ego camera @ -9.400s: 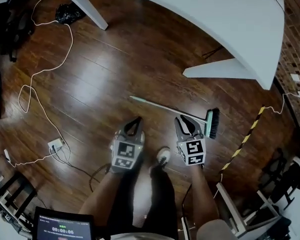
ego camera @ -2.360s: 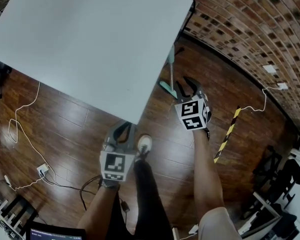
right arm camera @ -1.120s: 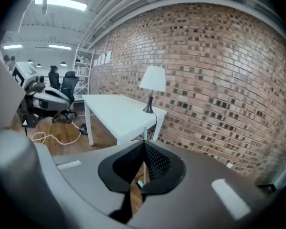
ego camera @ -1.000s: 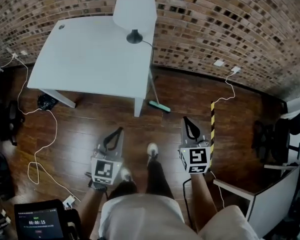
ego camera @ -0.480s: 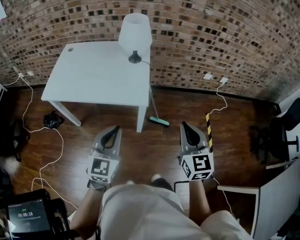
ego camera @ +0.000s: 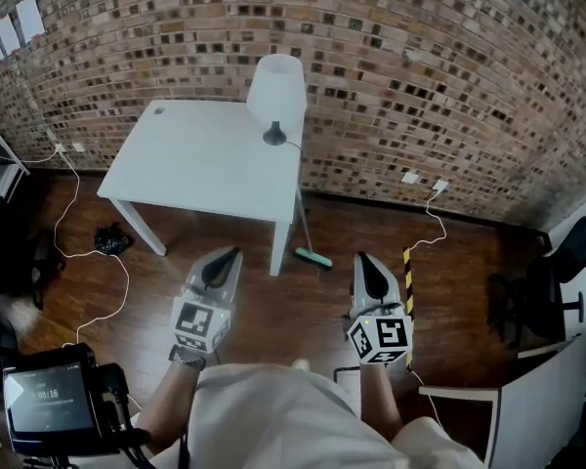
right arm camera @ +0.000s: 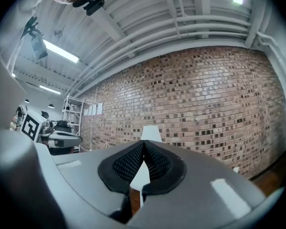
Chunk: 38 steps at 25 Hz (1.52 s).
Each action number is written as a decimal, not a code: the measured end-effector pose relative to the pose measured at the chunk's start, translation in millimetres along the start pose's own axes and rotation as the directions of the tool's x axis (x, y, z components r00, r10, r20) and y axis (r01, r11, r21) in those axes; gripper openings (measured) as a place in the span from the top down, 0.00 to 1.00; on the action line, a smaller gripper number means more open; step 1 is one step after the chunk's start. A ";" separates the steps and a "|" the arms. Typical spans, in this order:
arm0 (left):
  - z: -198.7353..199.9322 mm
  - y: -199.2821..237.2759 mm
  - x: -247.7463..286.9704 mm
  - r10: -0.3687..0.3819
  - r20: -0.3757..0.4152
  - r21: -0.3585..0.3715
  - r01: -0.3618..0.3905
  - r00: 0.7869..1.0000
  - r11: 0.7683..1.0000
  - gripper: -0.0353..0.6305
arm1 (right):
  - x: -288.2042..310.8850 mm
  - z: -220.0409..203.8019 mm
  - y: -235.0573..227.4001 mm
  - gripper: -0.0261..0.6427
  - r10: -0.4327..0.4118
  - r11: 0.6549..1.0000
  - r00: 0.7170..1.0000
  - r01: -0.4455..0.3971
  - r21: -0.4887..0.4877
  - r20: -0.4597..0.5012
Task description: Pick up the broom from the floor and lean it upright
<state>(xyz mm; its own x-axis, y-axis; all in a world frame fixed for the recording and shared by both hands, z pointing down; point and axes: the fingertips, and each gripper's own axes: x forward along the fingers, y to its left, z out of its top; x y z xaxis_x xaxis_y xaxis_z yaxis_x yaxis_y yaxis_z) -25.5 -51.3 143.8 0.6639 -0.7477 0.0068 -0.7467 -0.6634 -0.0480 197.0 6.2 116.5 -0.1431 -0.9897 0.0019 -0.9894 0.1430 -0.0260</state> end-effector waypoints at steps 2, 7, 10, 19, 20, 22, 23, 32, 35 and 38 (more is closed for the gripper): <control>3.9 -5.3 3.9 -0.010 0.000 0.005 0.010 1.000 1.000 0.94 | 1.0 6.3 -1.4 0.94 0.013 1.000 1.000 -0.012 -0.010 0.003; 15.2 -28.4 -0.3 -0.063 0.007 0.041 0.062 0.998 0.997 0.94 | -5.8 8.9 5.4 0.94 0.097 0.995 0.995 -0.097 -0.005 -0.030; 11.7 -32.7 -16.4 -0.076 -0.011 0.039 0.076 0.997 0.996 0.94 | -17.1 11.3 13.2 0.94 0.081 0.997 0.997 -0.081 -0.003 -0.019; 0.2 -56.6 -54.7 -0.083 -0.056 -0.002 0.083 0.995 0.997 0.95 | -74.6 -2.1 8.2 0.94 0.013 1.000 0.995 -0.015 -0.016 -0.096; -2.8 -61.5 -61.8 -0.071 -0.064 -0.010 0.070 0.995 0.997 0.95 | -84.3 -6.8 7.8 0.94 0.012 1.000 0.994 -0.013 -0.010 -0.112; -12.4 -69.9 -75.1 -0.058 -0.072 -0.029 0.057 0.996 0.998 0.94 | -99.0 -18.5 8.6 0.94 0.002 1.000 0.991 -0.002 0.001 -0.135; -17.5 -73.2 -79.5 -0.059 -0.074 -0.036 0.057 0.996 0.998 0.95 | -103.2 -24.0 9.5 0.94 -0.003 1.000 0.990 0.004 0.010 -0.140; -22.4 -180.8 -128.5 -0.049 -0.074 -0.014 0.048 0.996 0.999 0.95 | -220.6 -47.3 -10.4 0.94 -0.003 1.000 0.988 0.006 0.021 -0.153; -11.7 -220.3 -155.6 -0.005 -0.042 -0.012 0.004 0.999 1.000 0.95 | -276.2 -65.9 -36.9 0.94 -0.072 0.993 0.977 0.089 0.075 -0.199; -15.7 -251.4 -185.1 0.045 -0.054 -0.056 -0.048 0.998 0.997 0.95 | -324.5 -71.0 -55.3 0.94 -0.073 0.982 0.975 0.107 0.154 -0.212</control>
<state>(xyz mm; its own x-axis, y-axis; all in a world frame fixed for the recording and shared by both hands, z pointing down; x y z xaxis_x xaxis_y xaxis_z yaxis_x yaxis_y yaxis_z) 38.7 253.5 170.3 0.6262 -0.7775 0.0582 -0.7791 -0.6269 0.0075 296.4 319.8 188.2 -0.0724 -0.9738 0.2154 -0.9833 0.0335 -0.1790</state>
